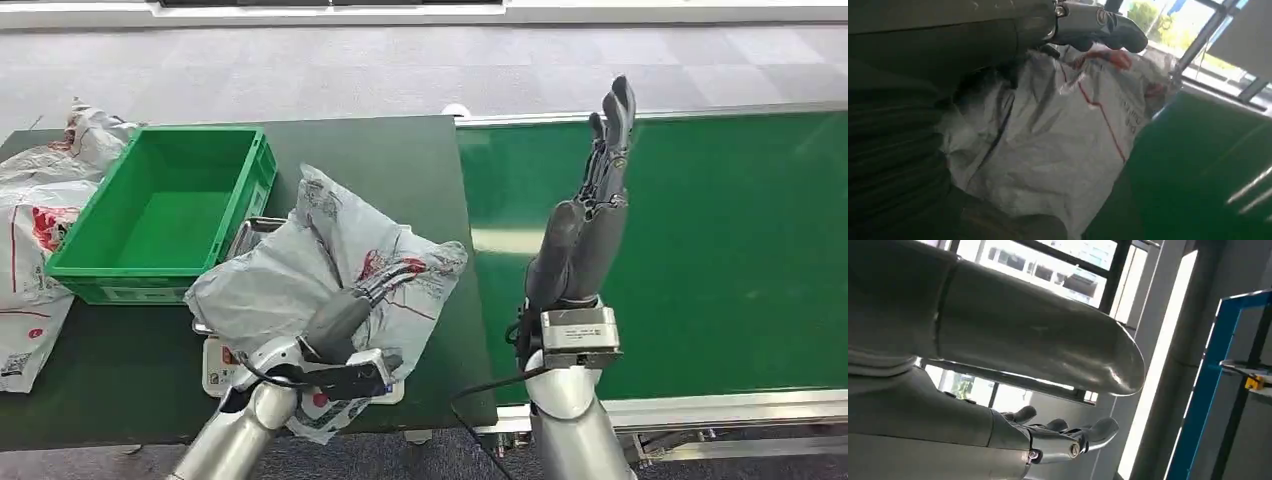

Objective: Moved the parcel from conveyor to table for the left to box.

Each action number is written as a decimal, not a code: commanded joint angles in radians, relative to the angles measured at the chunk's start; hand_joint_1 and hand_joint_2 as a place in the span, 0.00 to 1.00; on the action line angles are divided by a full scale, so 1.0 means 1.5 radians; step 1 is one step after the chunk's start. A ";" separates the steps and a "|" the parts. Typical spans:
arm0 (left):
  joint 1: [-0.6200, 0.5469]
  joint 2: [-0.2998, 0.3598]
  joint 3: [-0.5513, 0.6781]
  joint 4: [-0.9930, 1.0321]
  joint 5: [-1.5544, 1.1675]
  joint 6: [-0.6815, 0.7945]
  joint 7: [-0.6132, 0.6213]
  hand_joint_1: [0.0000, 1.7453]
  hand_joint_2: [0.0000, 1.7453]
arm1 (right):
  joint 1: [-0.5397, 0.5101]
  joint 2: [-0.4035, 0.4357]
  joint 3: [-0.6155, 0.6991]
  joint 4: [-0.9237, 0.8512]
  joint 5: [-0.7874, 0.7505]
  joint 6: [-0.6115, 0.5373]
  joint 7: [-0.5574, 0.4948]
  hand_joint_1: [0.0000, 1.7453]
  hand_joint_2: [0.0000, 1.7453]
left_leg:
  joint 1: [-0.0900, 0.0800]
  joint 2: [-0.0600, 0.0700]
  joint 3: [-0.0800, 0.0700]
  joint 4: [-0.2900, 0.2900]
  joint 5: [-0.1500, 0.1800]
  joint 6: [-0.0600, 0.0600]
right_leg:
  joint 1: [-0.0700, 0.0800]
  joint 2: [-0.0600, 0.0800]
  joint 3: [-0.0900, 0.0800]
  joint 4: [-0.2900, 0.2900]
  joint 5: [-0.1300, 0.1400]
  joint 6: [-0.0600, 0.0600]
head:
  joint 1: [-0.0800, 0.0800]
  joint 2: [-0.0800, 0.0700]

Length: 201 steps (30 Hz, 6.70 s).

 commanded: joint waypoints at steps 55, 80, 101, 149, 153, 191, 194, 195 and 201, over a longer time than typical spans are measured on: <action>-0.536 -0.110 0.333 0.493 -0.489 0.597 0.351 0.00 1.00 | -0.041 -0.005 0.126 0.150 -0.021 0.010 0.000 0.00 0.00 | 0.000 -0.005 -0.003 -0.002 0.005 -0.003 | 0.000 -0.003 -0.001 -0.002 0.004 0.001 | 0.000 0.000; -0.524 -0.116 0.362 0.503 -0.213 -0.136 -0.092 0.00 1.00 | -0.014 -0.029 0.067 0.128 -0.037 0.131 0.000 0.00 0.00 | 0.000 -0.008 -0.005 0.000 0.004 -0.002 | 0.000 -0.005 -0.003 0.000 0.003 0.001 | 0.000 0.000; -0.500 -0.134 0.055 0.577 -0.371 -0.072 0.186 0.00 1.00 | 0.019 -0.040 0.062 0.103 -0.023 0.077 0.000 0.00 0.00 | -0.001 -0.004 -0.004 -0.001 0.005 -0.002 | -0.001 -0.002 -0.004 -0.001 0.004 0.001 | 0.000 0.000; -0.476 -0.104 -0.052 0.596 -0.500 -0.078 0.464 1.00 1.00 | 0.036 -0.052 0.081 0.079 -0.039 0.048 0.000 0.00 0.00 | -0.001 -0.004 -0.004 -0.003 0.006 -0.002 | -0.001 -0.001 -0.003 -0.003 0.005 0.001 | 0.000 0.000; -0.476 -0.109 -0.048 0.592 -0.497 -0.054 0.472 1.00 1.00 | 0.039 -0.045 0.070 0.078 -0.030 0.052 0.000 0.00 0.00 | -0.001 -0.003 -0.004 -0.001 0.005 -0.002 | -0.001 -0.001 -0.003 -0.001 0.004 0.001 | 0.000 0.000; -0.377 0.019 0.697 0.235 -0.511 0.597 0.269 1.00 1.00 | 0.080 -0.046 0.089 0.052 -0.024 0.058 0.000 0.00 0.00 | 0.000 0.001 -0.003 -0.003 0.007 -0.003 | 0.000 0.003 -0.004 -0.001 0.005 0.000 | 0.000 0.000; -0.377 0.058 0.587 0.360 -0.511 0.597 0.392 1.00 1.00 | 0.081 -0.046 0.082 0.044 -0.021 0.061 0.000 0.00 0.00 | 0.000 -0.002 -0.004 -0.004 0.008 -0.004 | 0.000 0.000 -0.004 -0.001 0.006 0.000 | 0.000 0.000; -0.377 0.058 0.587 0.360 -0.511 0.597 0.392 1.00 1.00 | 0.081 -0.046 0.082 0.044 -0.021 0.061 0.000 0.00 0.00 | 0.000 -0.004 -0.005 -0.002 0.007 -0.003 | 0.000 -0.003 -0.004 0.000 0.004 -0.001 | 0.000 0.000; -0.421 0.081 0.503 0.573 -0.511 0.561 0.492 0.00 0.00 | 0.085 -0.042 0.078 0.037 -0.017 0.083 0.000 0.00 0.00 | 0.000 -0.005 -0.006 -0.001 0.007 -0.003 | 0.000 -0.003 -0.005 0.001 0.005 -0.001 | 0.000 0.000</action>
